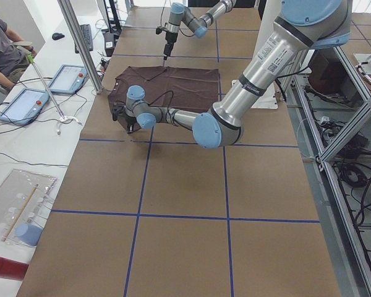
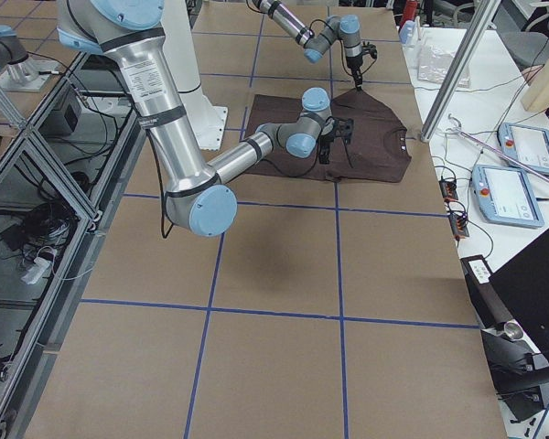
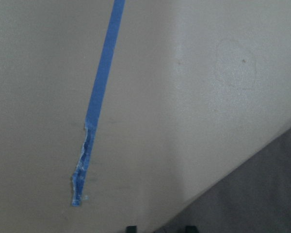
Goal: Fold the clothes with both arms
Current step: 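Grasp the other sleeve with the left gripper while the right gripper holds still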
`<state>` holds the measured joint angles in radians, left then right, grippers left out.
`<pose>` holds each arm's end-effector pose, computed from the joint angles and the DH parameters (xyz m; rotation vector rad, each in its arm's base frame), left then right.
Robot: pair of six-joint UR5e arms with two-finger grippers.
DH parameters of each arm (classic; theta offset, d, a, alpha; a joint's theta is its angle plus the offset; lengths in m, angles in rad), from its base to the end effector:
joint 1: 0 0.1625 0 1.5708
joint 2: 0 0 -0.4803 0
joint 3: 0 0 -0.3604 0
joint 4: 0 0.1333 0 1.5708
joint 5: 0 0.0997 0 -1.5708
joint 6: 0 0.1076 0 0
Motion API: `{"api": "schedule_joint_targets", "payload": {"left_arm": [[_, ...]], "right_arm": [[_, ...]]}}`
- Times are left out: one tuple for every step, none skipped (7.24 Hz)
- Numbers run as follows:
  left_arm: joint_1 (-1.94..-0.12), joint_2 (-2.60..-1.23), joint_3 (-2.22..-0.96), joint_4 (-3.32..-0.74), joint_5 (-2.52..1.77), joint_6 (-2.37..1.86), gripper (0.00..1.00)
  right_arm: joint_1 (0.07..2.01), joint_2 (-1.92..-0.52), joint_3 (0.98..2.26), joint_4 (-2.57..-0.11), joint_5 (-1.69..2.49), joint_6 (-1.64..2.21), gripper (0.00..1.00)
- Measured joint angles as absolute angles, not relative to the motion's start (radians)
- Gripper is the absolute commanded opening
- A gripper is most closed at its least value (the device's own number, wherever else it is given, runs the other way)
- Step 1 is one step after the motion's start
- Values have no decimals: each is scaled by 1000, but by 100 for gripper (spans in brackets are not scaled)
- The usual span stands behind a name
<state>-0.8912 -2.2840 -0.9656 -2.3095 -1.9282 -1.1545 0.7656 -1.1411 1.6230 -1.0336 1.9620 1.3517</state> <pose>0.4372 -0.6933 0.4790 0.2435 0.8714 -0.2910 -0.4093 -0.5214 0.3993 0.1615 -1.0570 0.2945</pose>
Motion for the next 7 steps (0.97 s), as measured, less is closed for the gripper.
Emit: {"api": "schedule_joint_targets", "payload": {"left_arm": [[-889,-2287,-966,-2307,-1929,-1158,0],[-890,-2293,-969,-2305,-1931,-1157,0],[-891,-2304,-976,-2301,-1935,-1159,0],[-891,-2321,-987,-2290,-1943,-1174,0],[-889,-2352,-997,-2263,-1952,-1209,0],[-874,-2394,-997,-2229,-1954,-1264,0],[-856,-2433,-980,-2207,-1952,-1318,0]], "right_arm": [[766,-1140,1623,-1032,1962,1352,100],[766,-1140,1624,-1031,1962,1353,100],[766,-1140,1625,-1030,1962,1353,100],[767,-1141,1626,-1029,1962,1353,100],[767,-1144,1627,-1027,1963,1353,100],[767,-1146,1627,-1026,1963,1354,100],[767,-1148,1625,-1025,1963,1353,100]]}}
